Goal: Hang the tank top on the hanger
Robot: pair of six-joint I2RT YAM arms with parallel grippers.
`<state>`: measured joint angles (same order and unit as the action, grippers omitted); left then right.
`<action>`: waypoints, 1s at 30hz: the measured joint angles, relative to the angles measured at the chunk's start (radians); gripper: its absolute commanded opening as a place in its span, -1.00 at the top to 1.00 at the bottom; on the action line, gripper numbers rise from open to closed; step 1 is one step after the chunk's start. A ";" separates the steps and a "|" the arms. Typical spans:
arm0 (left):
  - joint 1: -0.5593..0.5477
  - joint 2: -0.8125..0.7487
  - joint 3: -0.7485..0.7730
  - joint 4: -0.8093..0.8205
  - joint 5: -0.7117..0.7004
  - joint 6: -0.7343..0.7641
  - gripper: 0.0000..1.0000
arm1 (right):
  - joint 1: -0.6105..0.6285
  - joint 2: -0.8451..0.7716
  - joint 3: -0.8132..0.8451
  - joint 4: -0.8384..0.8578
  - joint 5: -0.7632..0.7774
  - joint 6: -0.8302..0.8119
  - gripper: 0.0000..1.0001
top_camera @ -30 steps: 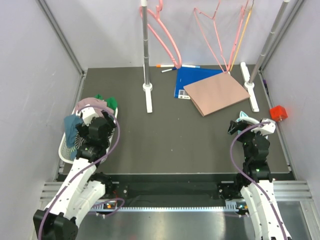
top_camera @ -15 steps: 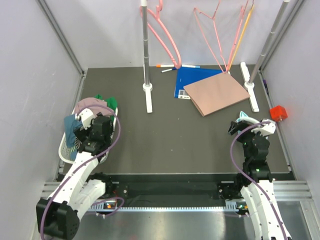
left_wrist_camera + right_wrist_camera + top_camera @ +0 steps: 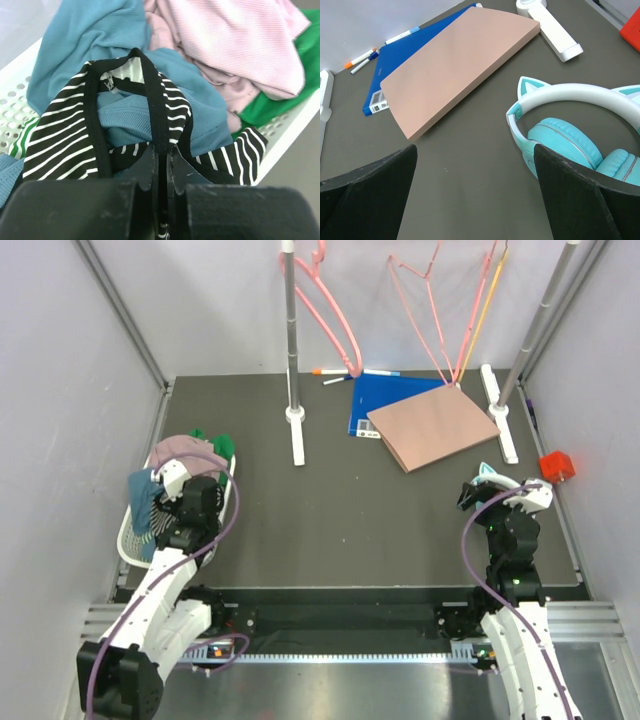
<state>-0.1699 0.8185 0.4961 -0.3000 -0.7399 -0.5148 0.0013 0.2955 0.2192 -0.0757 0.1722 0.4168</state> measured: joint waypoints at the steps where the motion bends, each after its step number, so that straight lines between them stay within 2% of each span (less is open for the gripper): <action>1: 0.000 -0.010 0.000 0.000 0.013 0.008 1.00 | 0.000 0.000 0.000 0.000 0.000 0.000 -0.99; 7: 0.006 -0.076 0.044 -0.024 0.146 0.047 1.00 | 0.000 0.002 0.000 0.000 0.000 0.000 -0.99; 12: -0.003 -0.060 0.215 -0.031 0.278 0.084 1.00 | 0.000 0.011 0.004 -0.002 0.000 0.000 -0.99; 18: -0.034 0.035 0.423 -0.033 0.335 0.134 1.00 | 0.000 0.025 0.011 0.002 -0.001 0.000 -0.99; 23: -0.042 0.048 0.441 -0.037 0.304 0.155 1.00 | 0.000 0.062 0.011 0.005 -0.011 0.000 -0.99; 30: -0.042 -0.045 0.279 -0.019 0.057 0.130 0.96 | 0.000 0.103 0.011 0.009 -0.030 0.000 -1.00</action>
<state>-0.2119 0.7734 0.7753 -0.3187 -0.6827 -0.3851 0.0013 0.3985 0.2302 -0.0669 0.1425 0.4171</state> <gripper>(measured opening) 0.063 0.996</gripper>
